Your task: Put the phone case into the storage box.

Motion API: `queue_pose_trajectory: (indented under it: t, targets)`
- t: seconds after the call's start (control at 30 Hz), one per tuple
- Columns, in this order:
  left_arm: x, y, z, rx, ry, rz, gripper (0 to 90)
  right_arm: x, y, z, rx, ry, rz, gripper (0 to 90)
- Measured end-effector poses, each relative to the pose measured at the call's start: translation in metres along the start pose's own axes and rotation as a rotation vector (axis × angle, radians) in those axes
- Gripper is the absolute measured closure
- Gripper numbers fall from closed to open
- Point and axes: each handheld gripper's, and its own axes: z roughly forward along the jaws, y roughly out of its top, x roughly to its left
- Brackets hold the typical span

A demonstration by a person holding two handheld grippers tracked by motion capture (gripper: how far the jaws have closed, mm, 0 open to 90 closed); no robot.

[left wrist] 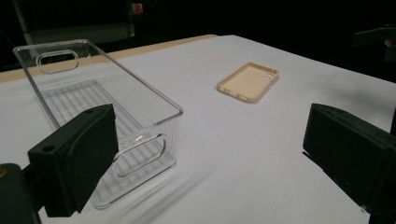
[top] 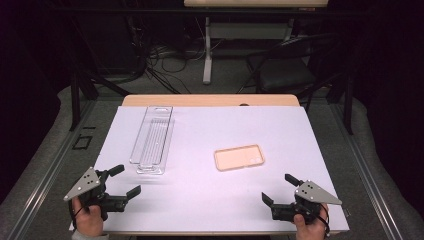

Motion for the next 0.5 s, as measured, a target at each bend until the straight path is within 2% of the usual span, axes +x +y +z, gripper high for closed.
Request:
queue_pose_trajectory:
  t: [0.1, 0.2, 0.3, 0.4, 0.5]
  targets:
    - [0.002, 0.0, 0.002, 0.027, 0.001, -0.031, 3.2, -0.002, 0.0, 0.001, 0.014, -0.015, 0.008, 1.3]
    - [0.006, -0.003, 0.007, 0.076, 0.02, -0.078, 3.2, -0.006, -0.003, 0.005, 0.068, -0.043, 0.048, 1.4]
    - [0.009, -0.005, 0.012, 0.127, 0.057, -0.093, 3.2, -0.009, -0.005, 0.008, 0.1, -0.051, 0.079, 1.5]
    - [0.011, -0.005, 0.014, 0.143, 0.07, -0.107, 3.2, -0.012, -0.008, 0.01, 0.128, -0.055, 0.106, 1.5]
    - [0.012, -0.006, 0.015, 0.157, 0.078, -0.109, 3.2, -0.014, -0.009, 0.012, 0.149, -0.067, 0.111, 1.3]
